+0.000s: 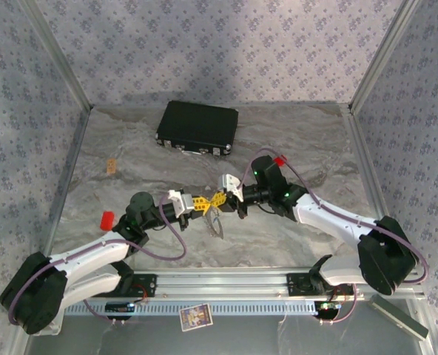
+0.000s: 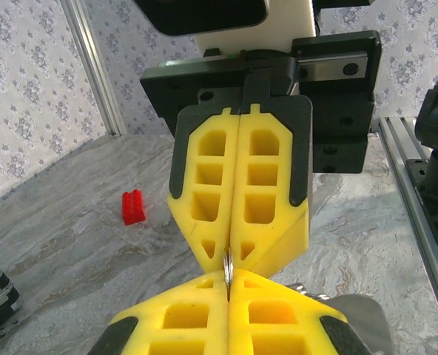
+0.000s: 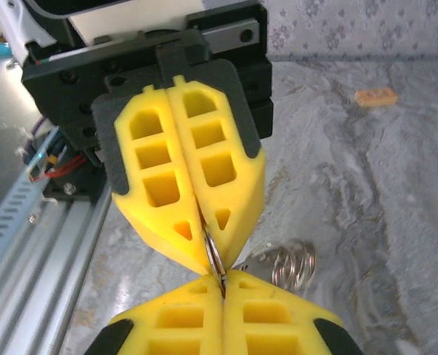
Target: Put the keys on the keyring
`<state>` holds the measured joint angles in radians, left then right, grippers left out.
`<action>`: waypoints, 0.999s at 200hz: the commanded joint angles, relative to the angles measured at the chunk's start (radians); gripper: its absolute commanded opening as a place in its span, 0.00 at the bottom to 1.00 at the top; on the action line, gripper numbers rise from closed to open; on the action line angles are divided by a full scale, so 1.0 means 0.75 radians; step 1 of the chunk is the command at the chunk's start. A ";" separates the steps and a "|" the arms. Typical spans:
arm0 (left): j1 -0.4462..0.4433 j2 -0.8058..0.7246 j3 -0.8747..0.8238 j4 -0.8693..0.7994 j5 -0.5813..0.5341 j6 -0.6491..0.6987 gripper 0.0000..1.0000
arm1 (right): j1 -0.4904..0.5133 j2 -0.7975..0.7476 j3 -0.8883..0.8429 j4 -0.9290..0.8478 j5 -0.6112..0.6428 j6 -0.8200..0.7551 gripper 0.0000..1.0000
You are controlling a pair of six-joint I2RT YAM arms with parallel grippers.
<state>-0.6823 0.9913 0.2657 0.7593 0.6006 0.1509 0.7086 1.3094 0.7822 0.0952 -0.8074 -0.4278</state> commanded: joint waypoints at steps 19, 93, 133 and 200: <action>-0.011 -0.021 0.042 -0.045 -0.035 0.015 0.18 | 0.021 -0.024 0.052 -0.045 0.038 -0.031 0.00; -0.066 -0.049 0.218 -0.575 -0.140 0.214 0.11 | 0.100 -0.023 0.290 -0.643 0.325 -0.324 0.00; -0.076 -0.043 0.259 -0.660 -0.145 0.245 0.00 | 0.125 -0.042 0.356 -0.745 0.389 -0.375 0.00; -0.076 -0.048 0.104 -0.218 -0.082 0.089 0.00 | 0.034 -0.210 0.101 -0.388 0.233 -0.216 0.27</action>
<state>-0.7406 0.9573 0.3969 0.4088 0.5114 0.2813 0.7670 1.2076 0.9356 -0.3294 -0.5472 -0.6582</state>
